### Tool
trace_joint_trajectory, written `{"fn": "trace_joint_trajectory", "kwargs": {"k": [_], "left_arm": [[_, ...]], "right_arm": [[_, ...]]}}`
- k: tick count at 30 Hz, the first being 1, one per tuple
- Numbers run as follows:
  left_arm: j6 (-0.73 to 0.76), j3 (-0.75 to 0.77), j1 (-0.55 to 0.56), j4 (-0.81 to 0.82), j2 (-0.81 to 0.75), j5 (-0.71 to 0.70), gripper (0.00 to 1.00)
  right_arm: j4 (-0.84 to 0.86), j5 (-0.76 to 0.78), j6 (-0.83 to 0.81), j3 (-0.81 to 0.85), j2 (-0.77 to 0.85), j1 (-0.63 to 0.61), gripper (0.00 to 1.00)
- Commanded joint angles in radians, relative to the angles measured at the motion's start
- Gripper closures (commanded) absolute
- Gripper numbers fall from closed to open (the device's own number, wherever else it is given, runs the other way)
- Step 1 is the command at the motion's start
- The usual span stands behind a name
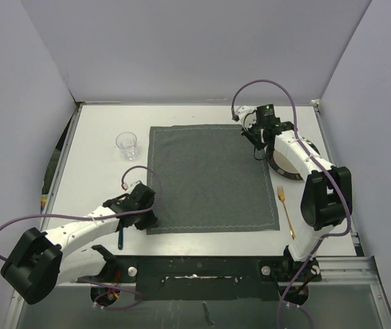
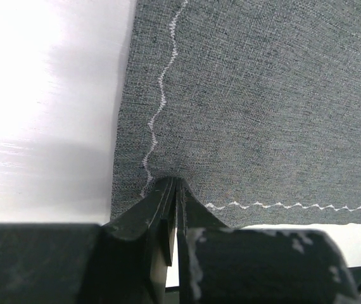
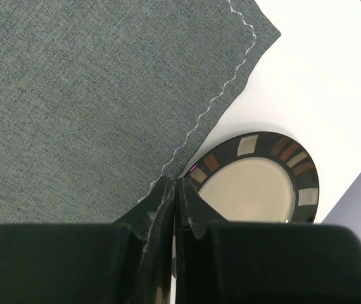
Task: Set the dinner table for one person
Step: Flatten out the napkin at the center of the board.
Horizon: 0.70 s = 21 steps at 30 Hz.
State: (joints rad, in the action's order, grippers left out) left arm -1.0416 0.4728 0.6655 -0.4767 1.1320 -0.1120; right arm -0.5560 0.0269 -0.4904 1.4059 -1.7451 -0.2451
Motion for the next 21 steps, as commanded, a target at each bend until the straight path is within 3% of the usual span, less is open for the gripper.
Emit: {"fn": "trace_joint_trajectory", "kwargs": {"k": [1,21], "left_arm": [[-0.017,-0.01,-0.029,-0.047,-0.009,0.017,0.95],[0.075,0.013,-0.097,0.028,0.058,0.049,0.92]], "right_arm": [[0.032,0.013,-0.009,-0.006,0.016,-0.008,1.0],[0.047,0.017,-0.018,-0.028,0.033,-0.009,1.0]]}}
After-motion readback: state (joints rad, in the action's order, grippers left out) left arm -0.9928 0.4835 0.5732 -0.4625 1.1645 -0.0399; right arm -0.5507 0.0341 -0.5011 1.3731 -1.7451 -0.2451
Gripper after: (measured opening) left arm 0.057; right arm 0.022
